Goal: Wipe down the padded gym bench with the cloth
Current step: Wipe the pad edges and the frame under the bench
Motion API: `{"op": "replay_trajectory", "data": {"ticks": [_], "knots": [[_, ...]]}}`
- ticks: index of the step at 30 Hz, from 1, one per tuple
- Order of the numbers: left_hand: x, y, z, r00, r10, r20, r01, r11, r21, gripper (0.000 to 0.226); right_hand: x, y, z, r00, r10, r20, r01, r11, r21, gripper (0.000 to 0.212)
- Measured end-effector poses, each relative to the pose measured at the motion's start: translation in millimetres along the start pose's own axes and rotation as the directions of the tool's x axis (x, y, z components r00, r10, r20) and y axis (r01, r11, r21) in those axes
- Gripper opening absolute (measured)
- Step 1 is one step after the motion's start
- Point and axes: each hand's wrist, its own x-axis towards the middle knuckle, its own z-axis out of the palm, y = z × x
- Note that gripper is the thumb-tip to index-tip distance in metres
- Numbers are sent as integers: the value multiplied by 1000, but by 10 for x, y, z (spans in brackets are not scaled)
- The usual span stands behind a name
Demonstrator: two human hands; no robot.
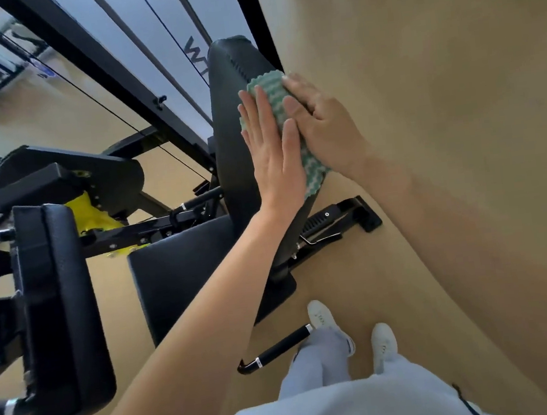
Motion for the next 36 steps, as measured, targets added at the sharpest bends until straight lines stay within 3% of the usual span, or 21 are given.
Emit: {"op": "replay_trajectory", "data": {"ticks": [5,8,11,15,20,23,27,30,32,36], "knots": [[-230,-151,11,973,225,52,-230,965,124,80,-430,187,236,939,-154,-307,159,987,-9,41],[-269,-303,-18,949,306,67,-313,940,137,84,-573,229,354,924,-123,-361,149,988,45,55],[-343,-427,-61,911,399,107,-412,899,150,72,-647,284,442,926,-88,-367,132,987,96,55],[-385,-600,-127,840,519,158,-542,784,304,72,-754,399,498,937,-62,-344,106,988,112,59],[-361,-571,-176,833,513,210,-553,742,379,92,-934,542,514,927,-32,-372,66,995,77,58],[-382,-384,-288,892,420,167,-451,850,272,103,-1080,573,395,929,36,-368,14,991,131,59],[-323,-122,-340,950,306,67,-311,947,85,95,-889,318,61,866,137,-481,-5,964,266,51],[-311,-243,-208,959,255,126,-274,947,168,106,-540,134,50,901,13,-433,112,959,262,52],[-361,-377,-134,962,221,159,-245,958,152,106,-383,111,177,932,-24,-362,109,970,219,51],[-419,-592,-73,955,268,127,-285,949,138,100,-412,243,405,887,-108,-449,200,966,164,54]]}}
